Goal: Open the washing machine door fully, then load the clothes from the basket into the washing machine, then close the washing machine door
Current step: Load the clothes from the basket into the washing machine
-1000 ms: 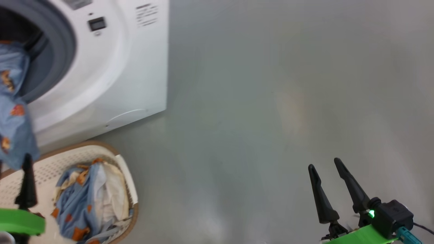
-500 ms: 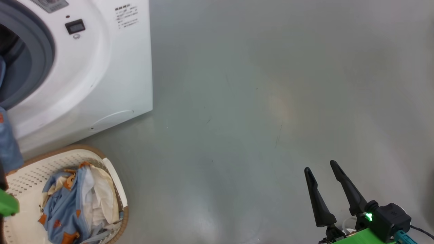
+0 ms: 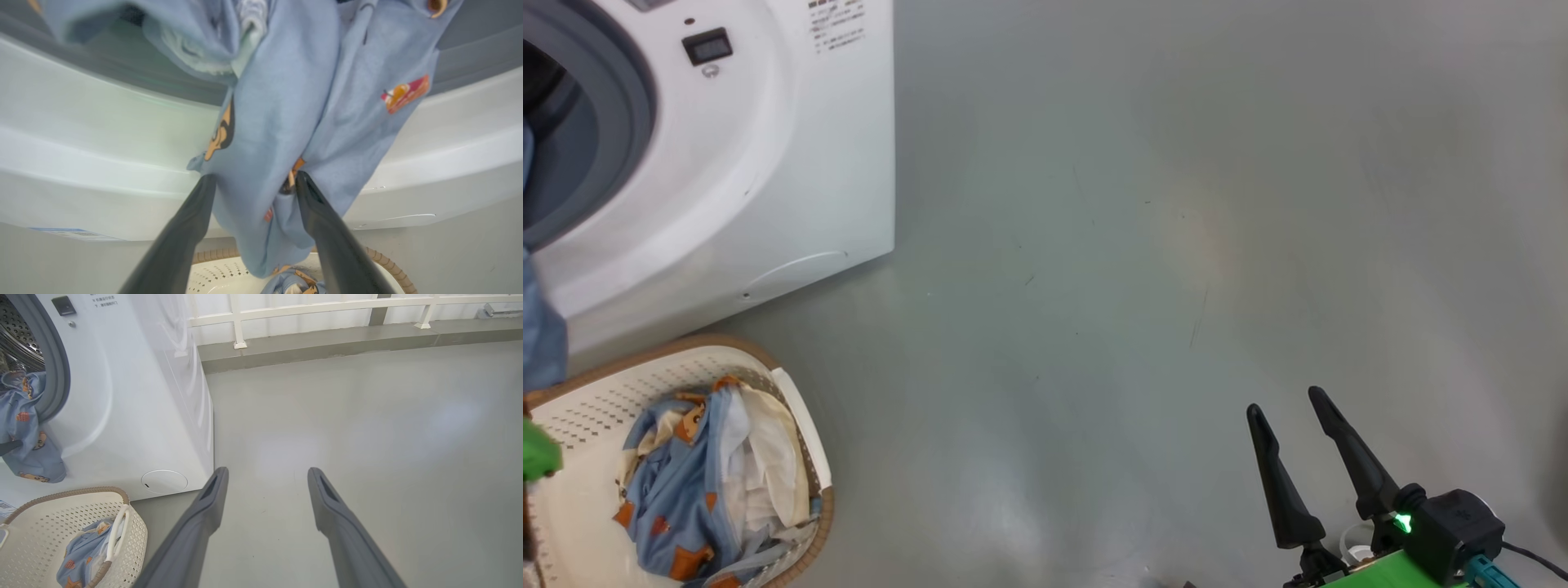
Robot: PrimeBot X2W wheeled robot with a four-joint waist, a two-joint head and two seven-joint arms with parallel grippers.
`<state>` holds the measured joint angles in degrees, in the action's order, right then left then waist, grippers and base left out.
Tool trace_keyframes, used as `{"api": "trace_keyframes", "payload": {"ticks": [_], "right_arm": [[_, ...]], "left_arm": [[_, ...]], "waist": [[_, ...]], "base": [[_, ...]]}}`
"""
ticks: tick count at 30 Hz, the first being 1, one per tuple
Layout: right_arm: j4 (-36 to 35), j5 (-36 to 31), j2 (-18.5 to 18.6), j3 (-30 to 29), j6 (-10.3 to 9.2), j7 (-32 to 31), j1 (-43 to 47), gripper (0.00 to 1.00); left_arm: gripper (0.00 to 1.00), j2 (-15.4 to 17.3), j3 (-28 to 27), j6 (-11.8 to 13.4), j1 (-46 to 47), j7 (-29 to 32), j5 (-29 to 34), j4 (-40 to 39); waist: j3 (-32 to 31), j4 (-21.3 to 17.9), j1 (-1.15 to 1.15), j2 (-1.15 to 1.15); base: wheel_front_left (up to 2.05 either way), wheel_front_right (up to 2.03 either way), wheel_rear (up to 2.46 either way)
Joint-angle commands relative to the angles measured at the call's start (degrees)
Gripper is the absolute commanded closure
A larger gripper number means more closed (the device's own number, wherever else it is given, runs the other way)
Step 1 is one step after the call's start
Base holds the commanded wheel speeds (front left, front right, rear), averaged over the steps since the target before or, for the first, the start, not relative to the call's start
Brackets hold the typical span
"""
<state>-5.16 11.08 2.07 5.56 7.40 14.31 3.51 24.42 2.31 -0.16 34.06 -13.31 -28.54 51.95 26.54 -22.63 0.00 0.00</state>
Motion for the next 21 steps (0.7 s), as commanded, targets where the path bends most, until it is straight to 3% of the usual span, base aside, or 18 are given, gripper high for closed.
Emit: {"api": "trace_keyframes", "payload": {"ticks": [1, 9, 10, 11, 12, 13, 21], "right_arm": [[-1.31, -0.05, 0.81, 1.54, 0.09, 0.69, -0.15, 0.00], [-1.17, -0.24, 0.81, 2.08, 0.09, 0.69, -0.13, 0.00], [-1.18, -0.25, 0.81, 2.12, 0.09, 0.69, -0.19, 0.00], [-1.18, -0.27, 0.81, 2.16, 0.09, 0.69, -0.25, 0.00], [-1.19, -0.27, 0.81, 2.20, 0.09, 0.69, -0.30, 0.00], [-1.20, -0.27, 0.81, 2.20, 0.09, 0.69, -0.31, 0.00], [-1.14, 0.15, 0.81, 1.47, 0.09, 0.69, 0.36, 0.00]], "left_arm": [[0.00, 2.01, -1.22, 0.59, 1.89, -0.89, 0.44, 0.10], [0.00, 0.10, -1.17, 0.56, 6.69, -1.58, 0.87, 3.28], [0.08, 0.00, -1.22, 0.49, 7.07, -1.61, 0.96, 3.38], [0.24, -0.01, -1.29, 0.47, 7.37, -1.63, 1.19, 3.19], [0.50, 0.04, -1.52, 0.61, 7.50, -1.65, 1.46, 2.75], [1.00, -0.04, -1.80, 0.66, 7.40, -1.66, 1.60, 2.50], [1.00, -1.46, -5.30, -1.36, 4.88, -1.68, -0.77, 1.37]], "waist": [[0.10, 0.09, 0.00, 0.00], [0.12, 0.22, 0.00, 0.00], [0.15, 0.23, 0.00, 0.00], [0.17, 0.23, 0.00, 0.00], [0.18, 0.22, 0.00, 0.00], [0.14, 0.21, 0.00, 0.00], [-0.31, 0.68, 0.00, 0.00]], "base": [[0.00, 0.00, 0.00], [0.00, 0.00, 0.00], [0.00, 0.00, 0.00], [0.00, 0.00, 0.00], [0.00, 0.00, 0.00], [0.00, 0.00, 0.00], [0.00, 0.00, 0.00]]}}
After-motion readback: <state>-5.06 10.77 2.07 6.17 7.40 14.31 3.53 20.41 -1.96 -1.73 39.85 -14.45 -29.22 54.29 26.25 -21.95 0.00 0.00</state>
